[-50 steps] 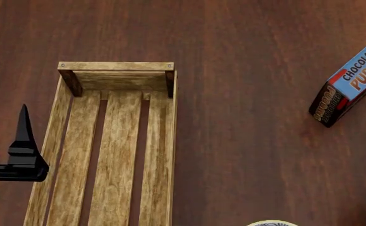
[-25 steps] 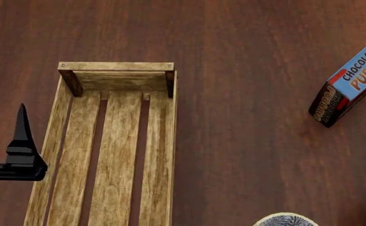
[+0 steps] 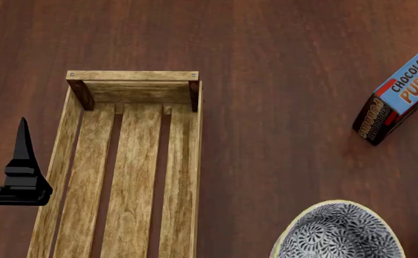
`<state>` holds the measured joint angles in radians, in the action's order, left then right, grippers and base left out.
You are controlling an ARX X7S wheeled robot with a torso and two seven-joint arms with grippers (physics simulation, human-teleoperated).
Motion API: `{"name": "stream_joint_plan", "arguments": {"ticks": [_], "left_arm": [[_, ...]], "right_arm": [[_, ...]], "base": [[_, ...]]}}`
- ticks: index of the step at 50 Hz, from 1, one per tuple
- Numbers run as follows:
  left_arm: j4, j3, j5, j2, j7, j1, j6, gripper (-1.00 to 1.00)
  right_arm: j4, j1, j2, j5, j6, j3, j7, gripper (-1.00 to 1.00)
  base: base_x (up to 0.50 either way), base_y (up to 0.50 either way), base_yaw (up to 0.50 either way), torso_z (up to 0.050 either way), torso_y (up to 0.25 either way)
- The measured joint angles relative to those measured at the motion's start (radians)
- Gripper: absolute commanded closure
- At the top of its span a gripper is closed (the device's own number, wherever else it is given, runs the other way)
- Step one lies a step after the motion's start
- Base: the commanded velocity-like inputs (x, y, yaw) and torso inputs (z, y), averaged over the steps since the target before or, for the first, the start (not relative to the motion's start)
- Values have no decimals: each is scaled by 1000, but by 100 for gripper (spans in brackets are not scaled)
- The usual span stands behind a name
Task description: Stack the left bowl on the right bowl and place them in the tray.
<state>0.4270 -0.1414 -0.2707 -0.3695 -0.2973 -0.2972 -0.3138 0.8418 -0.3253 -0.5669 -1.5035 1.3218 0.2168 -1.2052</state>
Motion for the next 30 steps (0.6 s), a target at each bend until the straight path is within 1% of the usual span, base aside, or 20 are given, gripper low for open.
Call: {"name": "stream_joint_plan", "arguments": {"ticks": [7,15,22,30], "left_arm": [[1,0,-2,-1,-3,-1,-2,-100],[-2,0,-4,-3,-5,-2,-1,-100],[-3,1,-6,-4,-7,-3,-2,-100],[-2,6,-11,-7,-10,-4,-1,-100]], "right_arm": [[46,-77,-10,-58,4,3,-71,100],[67,-201,-30,-161,-5,32,-192,100],[56,-327,-71,-236,-39,92,-276,100],[16,-494,-147,-308,-103,192,-320,100]], "base": [[0,0,0,0,0],[0,0,0,0,0],[0,0,0,0,0],[0,0,0,0,0]]}}
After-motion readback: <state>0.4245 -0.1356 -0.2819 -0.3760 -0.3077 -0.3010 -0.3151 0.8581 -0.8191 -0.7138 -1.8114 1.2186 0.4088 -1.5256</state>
